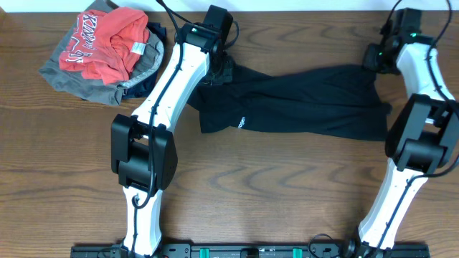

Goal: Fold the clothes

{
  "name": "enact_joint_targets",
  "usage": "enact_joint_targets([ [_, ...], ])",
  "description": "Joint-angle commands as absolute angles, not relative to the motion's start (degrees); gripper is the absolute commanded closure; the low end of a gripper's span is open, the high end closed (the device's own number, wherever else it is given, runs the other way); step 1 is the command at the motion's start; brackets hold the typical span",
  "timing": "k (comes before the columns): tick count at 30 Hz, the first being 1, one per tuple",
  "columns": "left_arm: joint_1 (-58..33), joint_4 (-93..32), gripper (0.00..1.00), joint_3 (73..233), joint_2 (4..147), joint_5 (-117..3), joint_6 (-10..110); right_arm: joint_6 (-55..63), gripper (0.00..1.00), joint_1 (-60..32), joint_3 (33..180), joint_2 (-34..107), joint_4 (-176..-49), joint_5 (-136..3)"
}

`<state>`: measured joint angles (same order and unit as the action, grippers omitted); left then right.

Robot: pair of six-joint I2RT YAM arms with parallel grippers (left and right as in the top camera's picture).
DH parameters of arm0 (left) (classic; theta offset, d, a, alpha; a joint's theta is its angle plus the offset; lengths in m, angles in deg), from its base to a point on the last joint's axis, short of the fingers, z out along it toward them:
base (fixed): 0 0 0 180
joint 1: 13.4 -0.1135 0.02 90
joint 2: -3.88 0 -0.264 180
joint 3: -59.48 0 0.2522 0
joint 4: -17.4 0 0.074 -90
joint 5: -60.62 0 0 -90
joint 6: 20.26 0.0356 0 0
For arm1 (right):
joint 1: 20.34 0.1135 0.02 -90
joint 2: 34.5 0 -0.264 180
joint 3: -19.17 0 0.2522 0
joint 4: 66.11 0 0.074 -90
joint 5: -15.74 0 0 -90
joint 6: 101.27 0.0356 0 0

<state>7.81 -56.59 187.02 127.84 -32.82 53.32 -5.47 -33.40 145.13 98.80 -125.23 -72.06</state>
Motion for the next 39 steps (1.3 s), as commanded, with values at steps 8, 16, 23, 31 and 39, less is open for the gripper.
enact_joint_targets([
  [8,7.9,-57.7,0.94,187.8,126.6,-32.1,54.7,-8.9,0.99,-34.6,150.3,88.7,-140.5,-69.3],
  [16,7.9,-61.7,0.94,187.8,126.6,-32.1,55.9,-9.3,0.99,-35.1,150.2,85.8,-155.6,-69.4],
  [23,7.9,-64.5,0.94,187.8,126.6,-32.1,57.8,-9.7,0.99,-37.1,145.6,85.9,-159.4,-69.9],
  [31,7.9,-64.4,0.94,187.8,126.7,-31.4,58.4,-11.8,0.98,-39.4,138.2,85.9,-157.5,-69.7],
  [39,7.9,-65.1,0.47,187.8,126.7,-31.5,58.4,-12.1,0.60,-40.0,133.5,85.9,-154.1,-69.7],
])
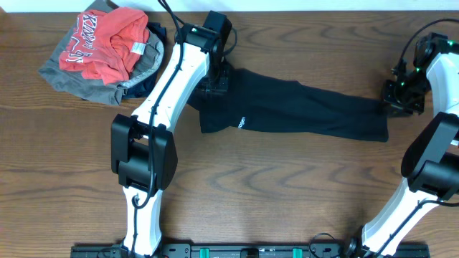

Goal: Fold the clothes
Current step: 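Fold the right half leftward over the shirt with the right gripper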

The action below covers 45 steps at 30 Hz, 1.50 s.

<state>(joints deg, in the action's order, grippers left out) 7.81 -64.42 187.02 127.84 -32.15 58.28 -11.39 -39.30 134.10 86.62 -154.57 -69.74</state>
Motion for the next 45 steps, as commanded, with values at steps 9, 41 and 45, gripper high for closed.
enact_joint_targets([
  [9,7.4,-65.7,0.19,188.1,125.0,-31.5,58.6,-16.8,0.28,-43.0,133.2,85.9,-151.4,-66.5],
  [41,1.5,-64.4,0.07,188.2,110.6,-31.3,61.2,-14.9,0.99,-47.8,114.4,85.7,-127.9,-56.0],
  [45,0.3,-64.4,0.07,188.2,110.6,-31.3,61.2,-15.0,0.99,-52.0,121.5,85.7,-133.5,-55.8],
])
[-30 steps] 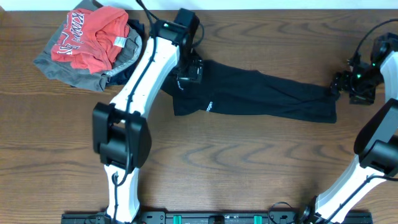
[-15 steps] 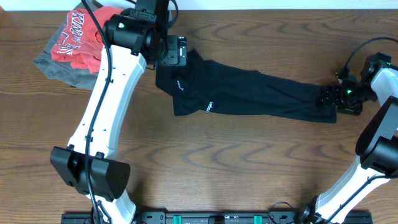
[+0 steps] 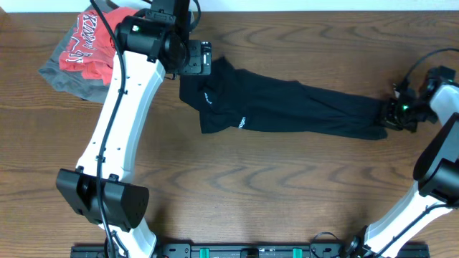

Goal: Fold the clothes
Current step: 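Fold the right half leftward over the shirt with the right gripper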

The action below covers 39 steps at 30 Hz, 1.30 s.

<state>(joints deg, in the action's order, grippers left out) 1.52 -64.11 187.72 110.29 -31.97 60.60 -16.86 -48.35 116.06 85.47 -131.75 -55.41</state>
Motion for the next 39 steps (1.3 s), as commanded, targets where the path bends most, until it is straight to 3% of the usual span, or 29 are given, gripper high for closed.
enact_joint_targets([
  [1,0.1,-64.4,0.07,188.2,110.6,-31.3,61.2,-15.3,0.99,-53.0,123.6,85.7,-135.3,-55.8],
  [9,-1.6,-64.4,0.07,188.2,110.6,-31.3,61.2,-22.7,0.99,-55.5,140.5,85.7,-149.9,-53.8],
  [18,-1.6,-64.0,0.07,188.1,110.6,-31.3,61.2,-26.8,0.99,-46.8,142.3,85.7,-156.9,-53.7],
  [31,-1.6,-64.0,0.07,187.8,110.6,-31.3,61.2,-25.7,0.98,-29.6,139.0,85.7,-155.9,-56.3],
  [39,-1.6,-64.0,0.07,187.8,110.6,-31.3,61.2,-20.1,0.96,-21.4,131.9,85.8,-147.7,-56.2],
])
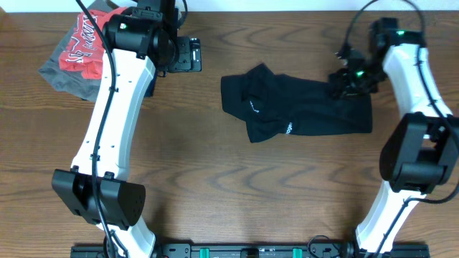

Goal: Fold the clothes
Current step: 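Fold the right half leftward over the shirt with the right gripper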

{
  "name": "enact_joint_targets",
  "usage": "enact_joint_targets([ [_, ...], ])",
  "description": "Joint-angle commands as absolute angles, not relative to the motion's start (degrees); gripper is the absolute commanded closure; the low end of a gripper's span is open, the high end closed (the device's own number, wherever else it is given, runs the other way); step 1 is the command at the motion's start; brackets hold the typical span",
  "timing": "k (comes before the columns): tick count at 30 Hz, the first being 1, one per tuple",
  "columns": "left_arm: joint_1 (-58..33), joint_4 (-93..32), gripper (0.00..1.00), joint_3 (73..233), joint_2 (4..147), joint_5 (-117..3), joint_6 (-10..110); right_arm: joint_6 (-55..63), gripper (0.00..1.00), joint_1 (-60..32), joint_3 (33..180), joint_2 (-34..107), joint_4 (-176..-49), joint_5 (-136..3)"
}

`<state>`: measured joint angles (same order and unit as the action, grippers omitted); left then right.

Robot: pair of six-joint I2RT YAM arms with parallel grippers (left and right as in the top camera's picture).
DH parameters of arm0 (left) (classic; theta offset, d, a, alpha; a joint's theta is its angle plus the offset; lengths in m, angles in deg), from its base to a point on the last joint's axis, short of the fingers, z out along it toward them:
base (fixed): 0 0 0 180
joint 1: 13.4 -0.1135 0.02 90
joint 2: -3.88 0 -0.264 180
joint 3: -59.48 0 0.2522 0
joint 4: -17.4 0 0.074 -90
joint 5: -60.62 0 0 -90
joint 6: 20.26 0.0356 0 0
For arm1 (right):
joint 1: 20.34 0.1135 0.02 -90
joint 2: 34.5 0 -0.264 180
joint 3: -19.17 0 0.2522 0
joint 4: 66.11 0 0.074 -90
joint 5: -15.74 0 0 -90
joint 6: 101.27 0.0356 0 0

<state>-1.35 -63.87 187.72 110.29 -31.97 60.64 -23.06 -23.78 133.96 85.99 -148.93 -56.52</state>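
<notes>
A black garment (301, 107) lies bunched right of the table's middle, with small white print near its front edge. My right gripper (344, 80) sits at the garment's far right corner, shut on the cloth there. Near the table's far edge my left gripper (188, 56) hangs open, a short way left of the garment and touching none of it. The overhead view is the only one given.
A pile of other clothes (68, 54), red with white lettering on top of grey, lies at the far left corner, partly behind my left arm (115, 107). The right arm (412, 72) reaches in along the right side.
My left gripper has let go of the garment's left end, which now lies apart from it. The right gripper has moved left and farther back with its end, so the garment is much shorter.
First the black garment lay spread across the far side, with both grippers at its ends. Then it was stretched long, my right gripper out toward the right edge. Later the left gripper held the left end farther left. Now that end is free and the garment is gathered.
</notes>
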Motion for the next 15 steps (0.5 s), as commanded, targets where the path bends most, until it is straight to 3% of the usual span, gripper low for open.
enact_joint_targets([
  [1,-1.6,-64.0,0.07,187.8,110.6,-31.3,61.2,-19.6,0.96,-20.5,131.1,85.8,-146.7,-56.2],
  [6,-1.6,-63.6,0.07,187.8,110.6,-31.3,61.2,-18.5,0.94,-16.9,129.4,85.8,-143.9,-56.2],
  [7,-1.6,-63.5,0.07,187.8,110.6,-31.3,61.2,-18.3,0.84,-16.2,129.4,85.8,-143.4,-56.2],
  [9,-1.6,-63.5,0.07,187.8,110.6,-31.3,61.2,-18.3,0.48,-15.4,129.5,85.8,-142.6,-56.2],
  [10,-1.6,-63.5,0.07,187.8,110.6,-31.3,61.2,-18.3,0.37,-15.3,129.7,85.8,-142.4,-56.2],
  [15,-1.6,-63.5,0.07,187.6,111.1,-31.4,61.2,-18.3,0.28,-15.9,135.0,85.7,-146.3,-55.8],
])
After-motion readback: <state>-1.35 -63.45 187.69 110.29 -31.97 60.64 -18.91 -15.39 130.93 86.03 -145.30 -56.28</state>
